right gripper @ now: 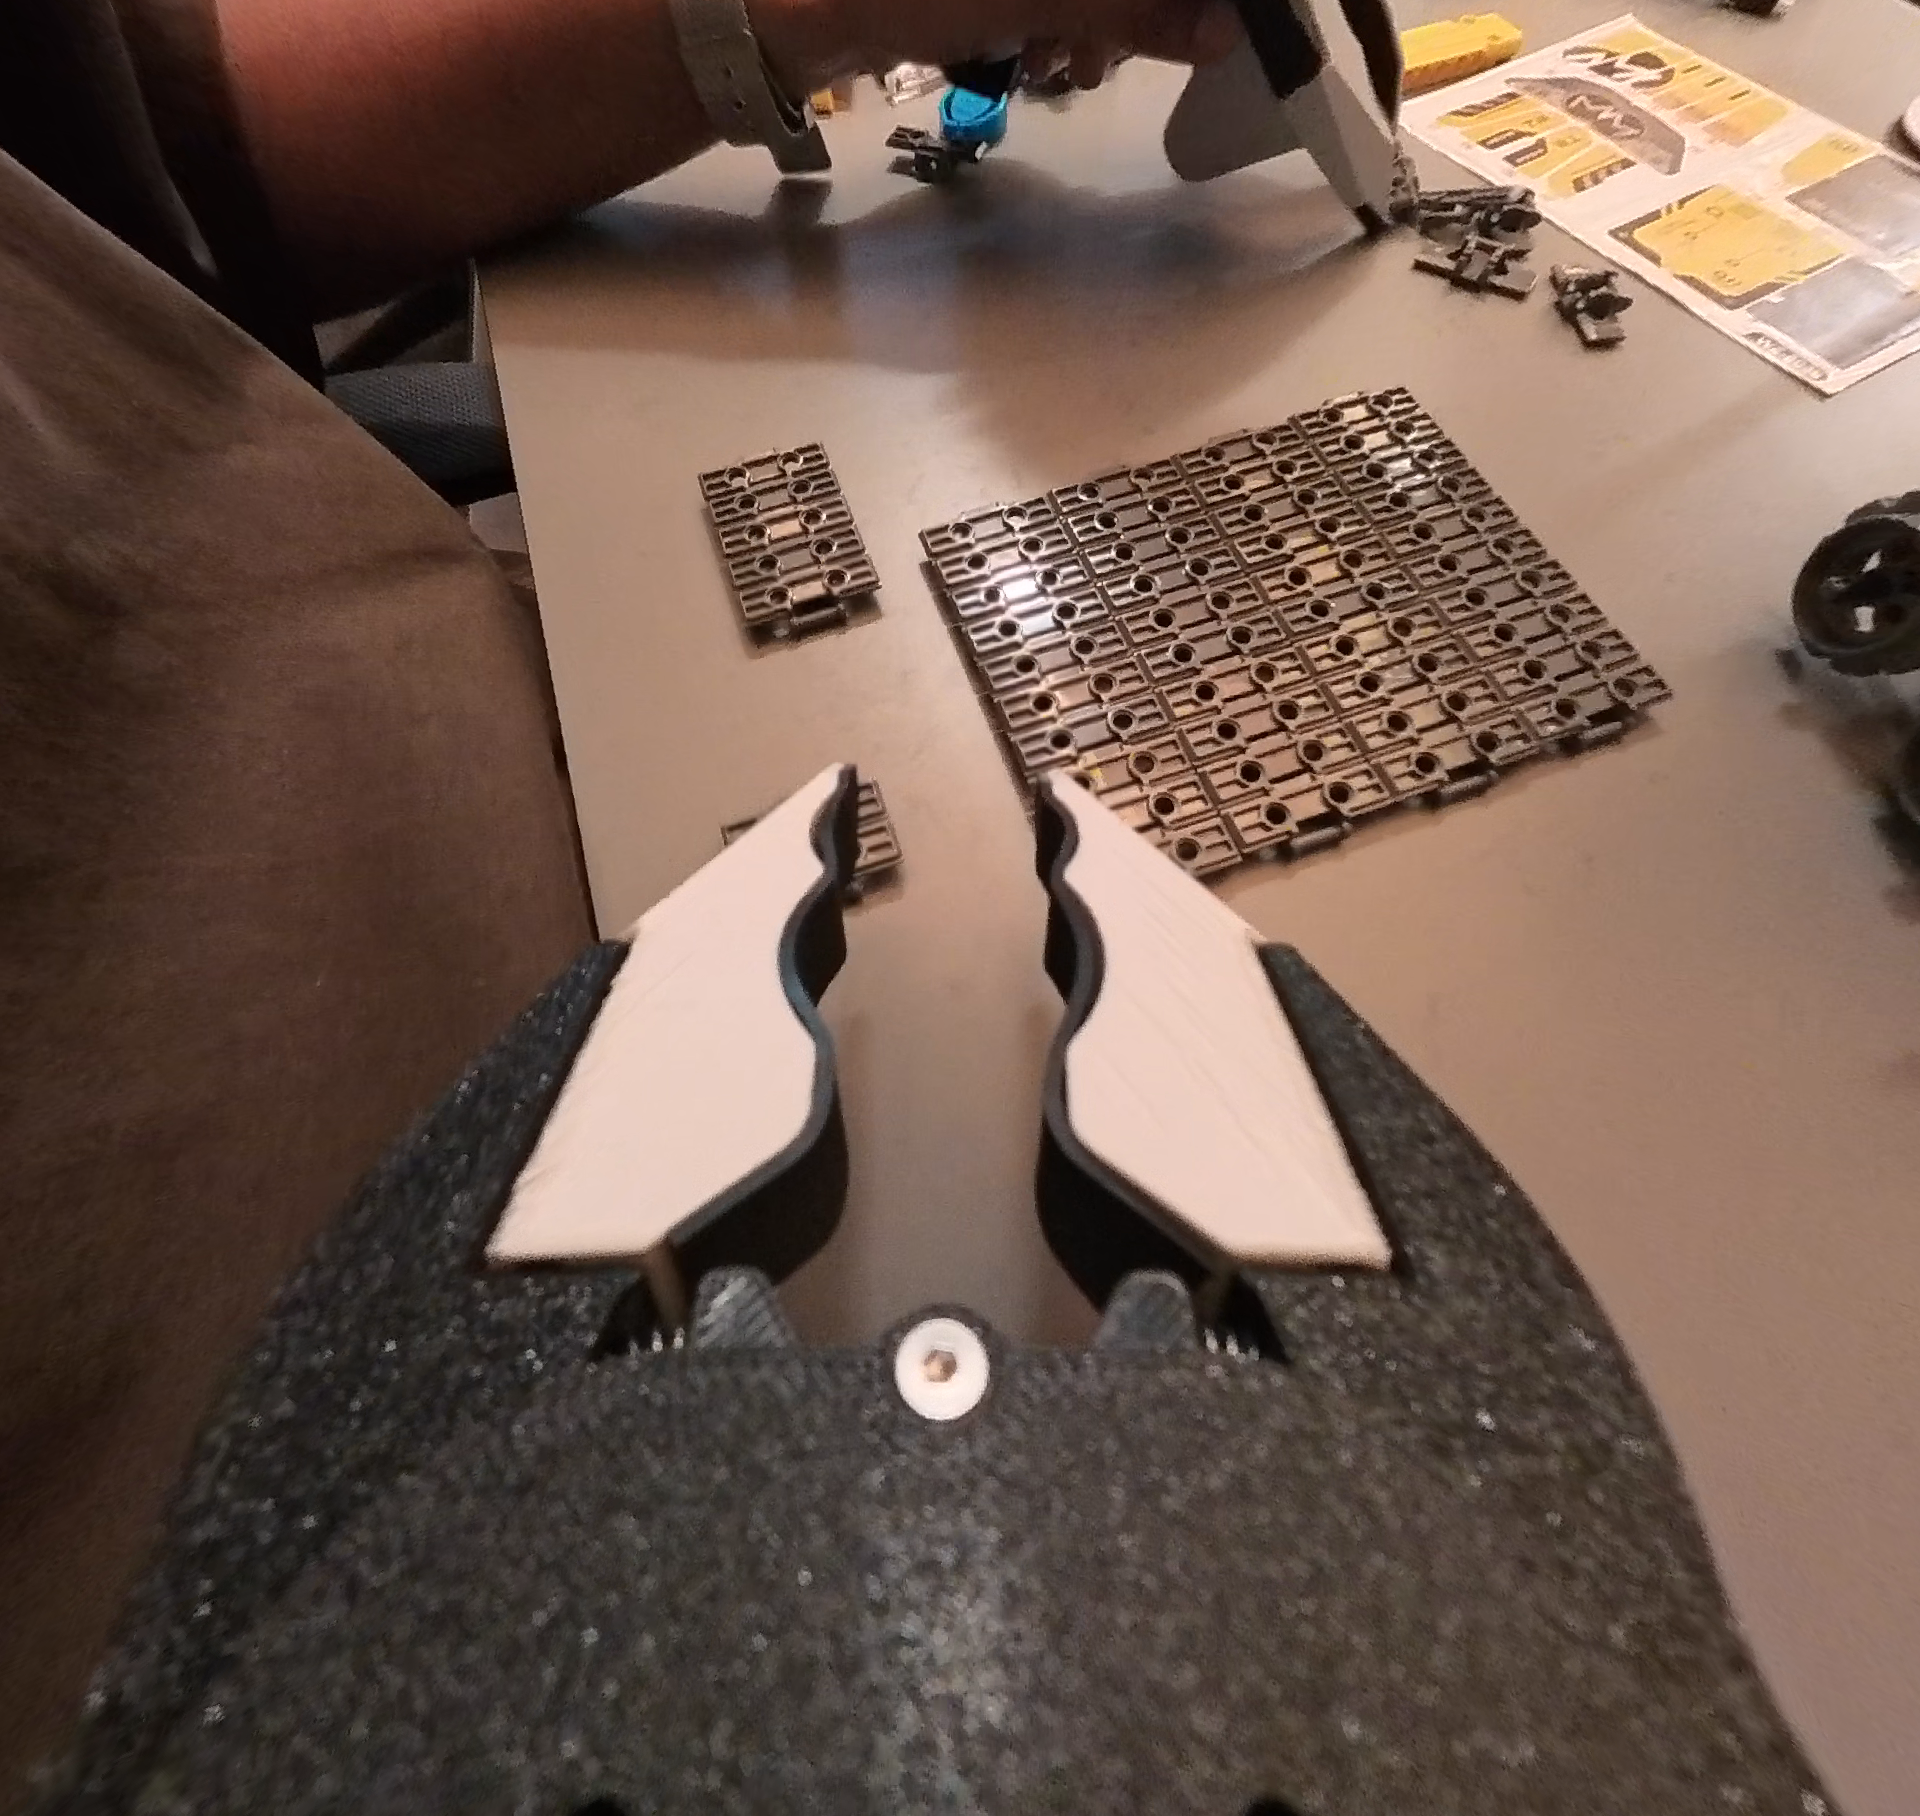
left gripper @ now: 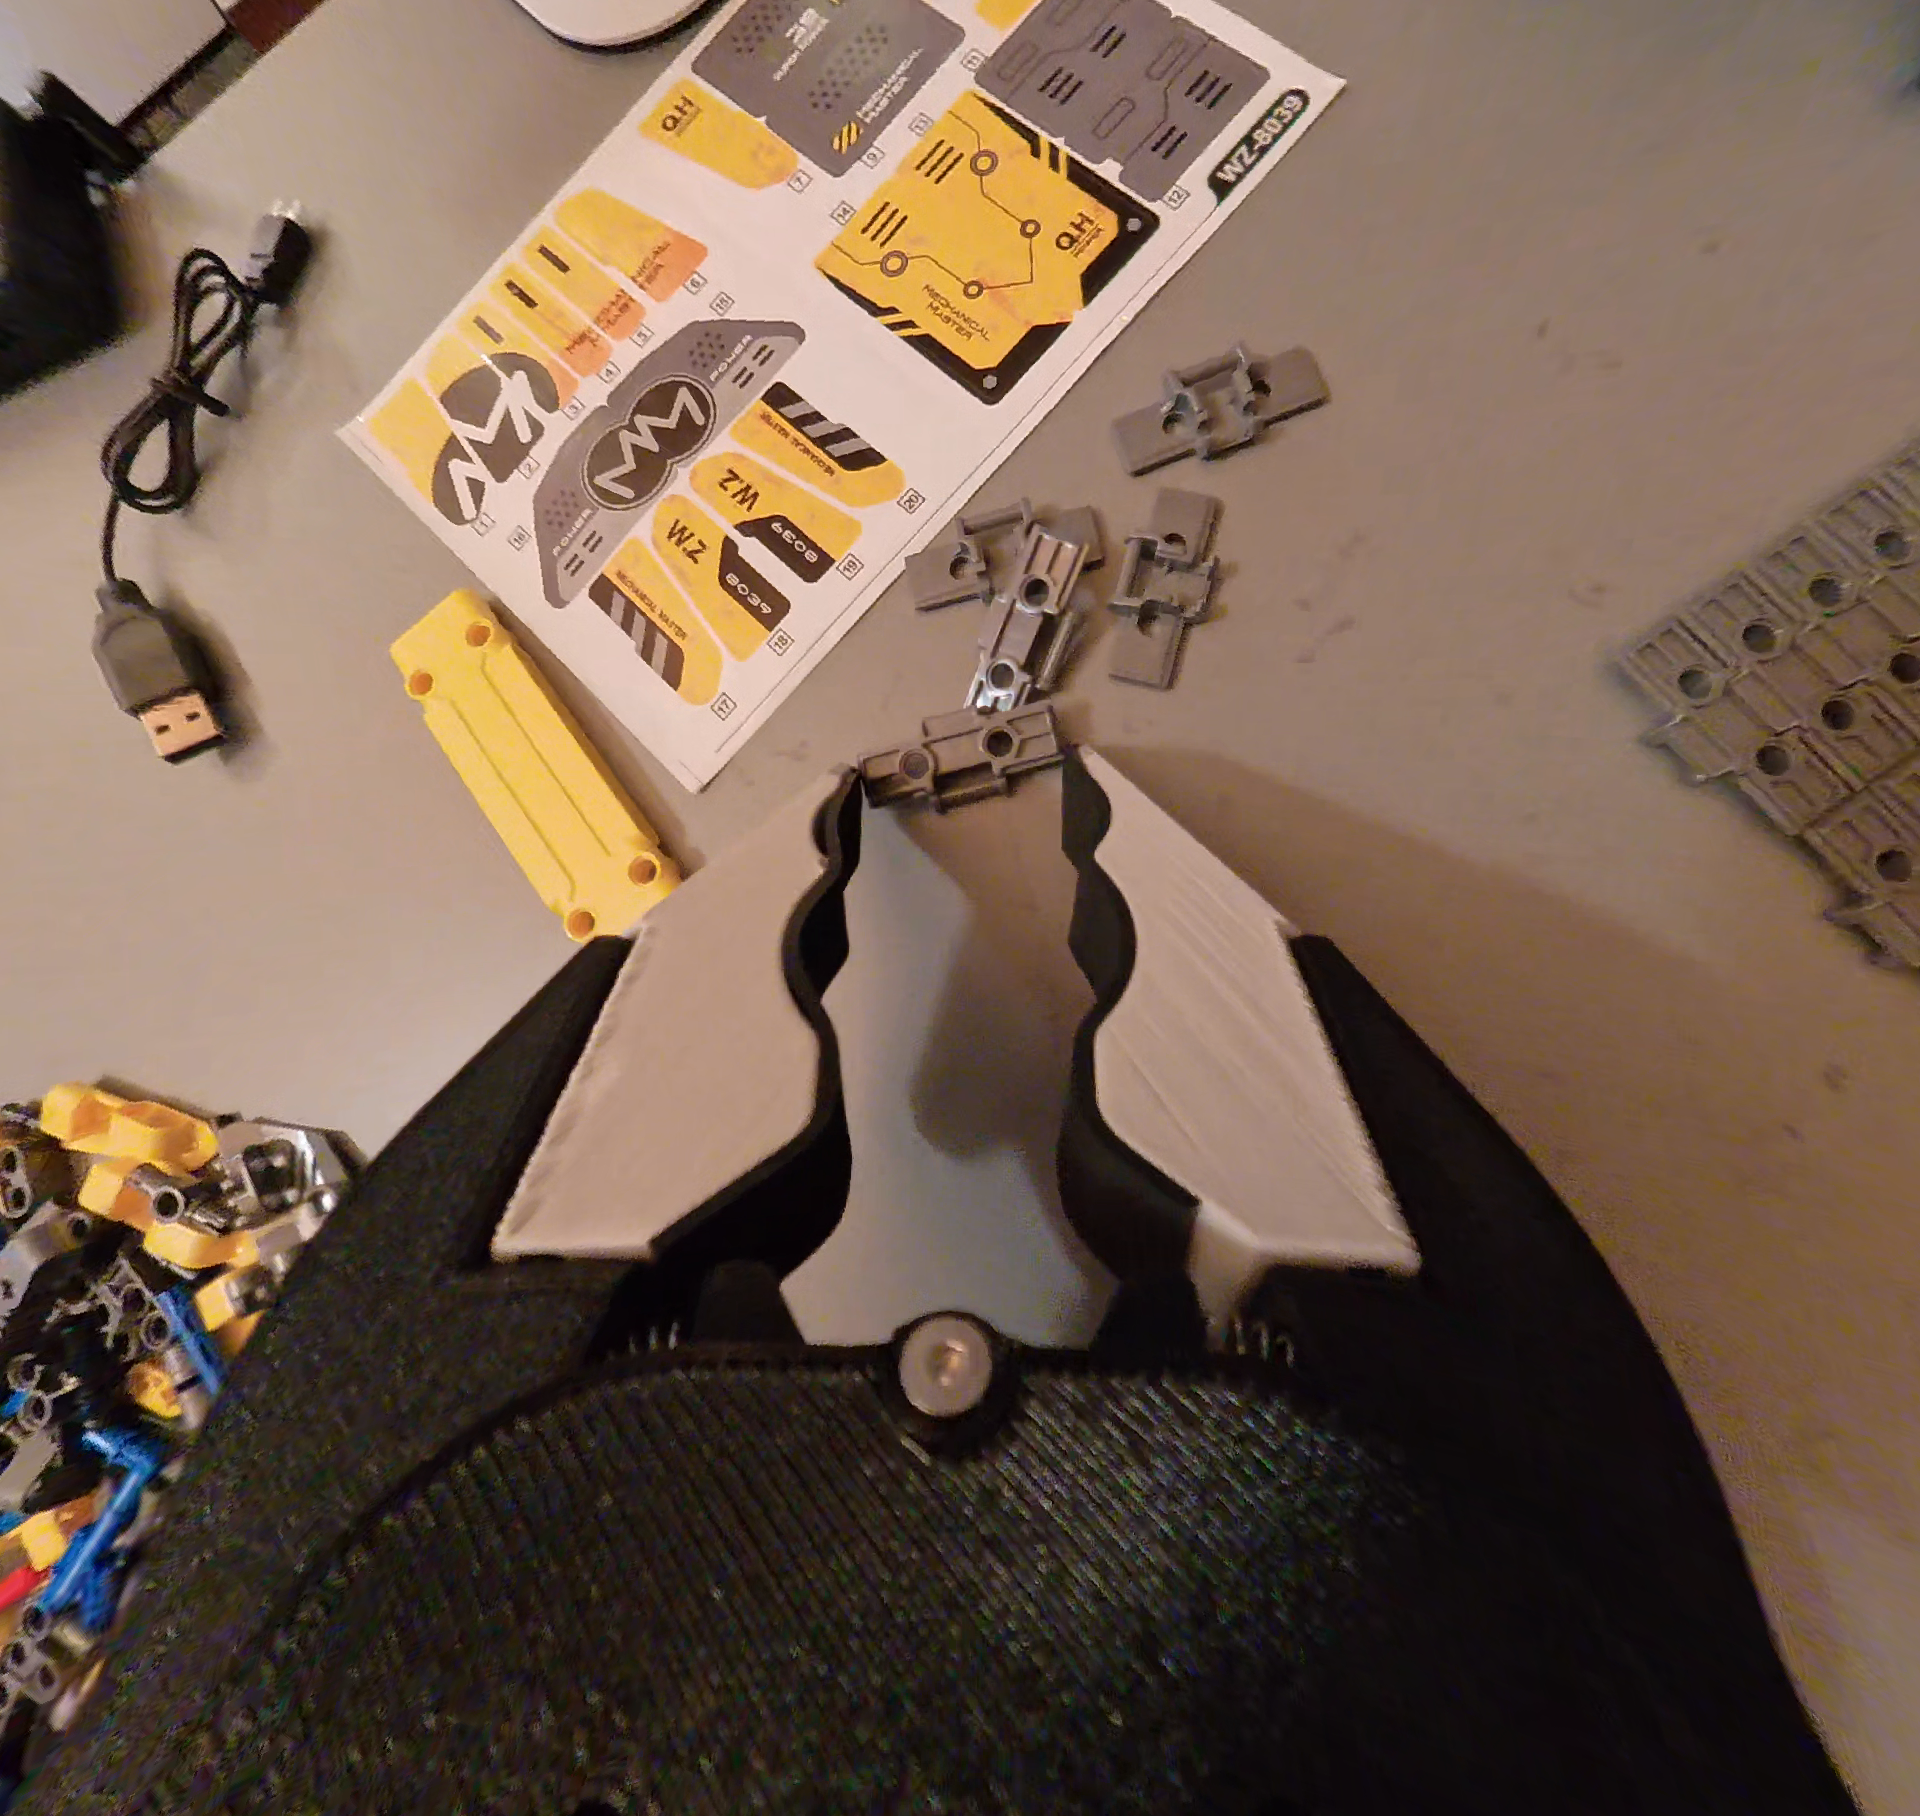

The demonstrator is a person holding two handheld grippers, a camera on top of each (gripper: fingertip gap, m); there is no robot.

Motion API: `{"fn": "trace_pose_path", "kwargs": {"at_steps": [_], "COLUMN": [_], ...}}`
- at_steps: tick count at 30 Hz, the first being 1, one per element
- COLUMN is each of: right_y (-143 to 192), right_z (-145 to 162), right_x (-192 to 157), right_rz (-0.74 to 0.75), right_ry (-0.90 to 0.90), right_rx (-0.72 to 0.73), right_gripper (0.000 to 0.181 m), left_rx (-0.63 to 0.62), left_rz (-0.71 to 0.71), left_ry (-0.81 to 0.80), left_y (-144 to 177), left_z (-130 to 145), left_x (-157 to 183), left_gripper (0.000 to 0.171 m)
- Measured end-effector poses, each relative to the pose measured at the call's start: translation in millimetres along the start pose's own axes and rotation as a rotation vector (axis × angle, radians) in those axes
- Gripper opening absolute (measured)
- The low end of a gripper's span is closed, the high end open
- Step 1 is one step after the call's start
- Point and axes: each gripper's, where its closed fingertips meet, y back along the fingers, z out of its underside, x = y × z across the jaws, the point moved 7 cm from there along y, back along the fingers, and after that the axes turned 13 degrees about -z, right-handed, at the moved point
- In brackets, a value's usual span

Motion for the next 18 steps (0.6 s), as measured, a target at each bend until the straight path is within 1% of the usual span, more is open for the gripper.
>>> {"fn": "trace_pose_path", "kwargs": {"at_steps": [4, 7, 9, 12, 15, 18], "right_y": [-1.2, 2.1, 6.2, 12.6, 17.7, 21.6], "right_z": [-1.2, 0.6, 2.7, 5.3, 6.5, 9.8], "right_x": [-1.8, -2.9, -2.0, -0.1, 2.0, 3.7], "right_rz": [0.005, 0.027, 0.046, 0.069, 0.089, 0.115], "right_ry": [0.016, 0.015, 0.005, -0.025, -0.061, -0.089], "right_rx": [0.005, 0.001, 0.001, 0.021, 0.058, 0.085], "right_gripper": [0.033, 0.033, 0.033, 0.033, 0.033, 0.033], "left_rx": [0.015, 0.063, 0.105, 0.161, 0.214, 0.260], "left_rz": [-0.022, -0.020, 0.021, 0.109, 0.220, 0.398], "left_ry": [-0.017, -0.019, -0.028, -0.067, -0.135, -0.175], "left_y": [6.2, 24.5, 42.0, 71.7, 102.1, 128.7], "left_z": [-1.0, -4.3, -7.2, -9.0, -8.5, -7.2], "left_x": [0.9, 6.2, 19.2, 52.5, 99.2, 152.4], "left_gripper": [0.037, 0.037, 0.037, 0.037, 0.037, 0.037]}}
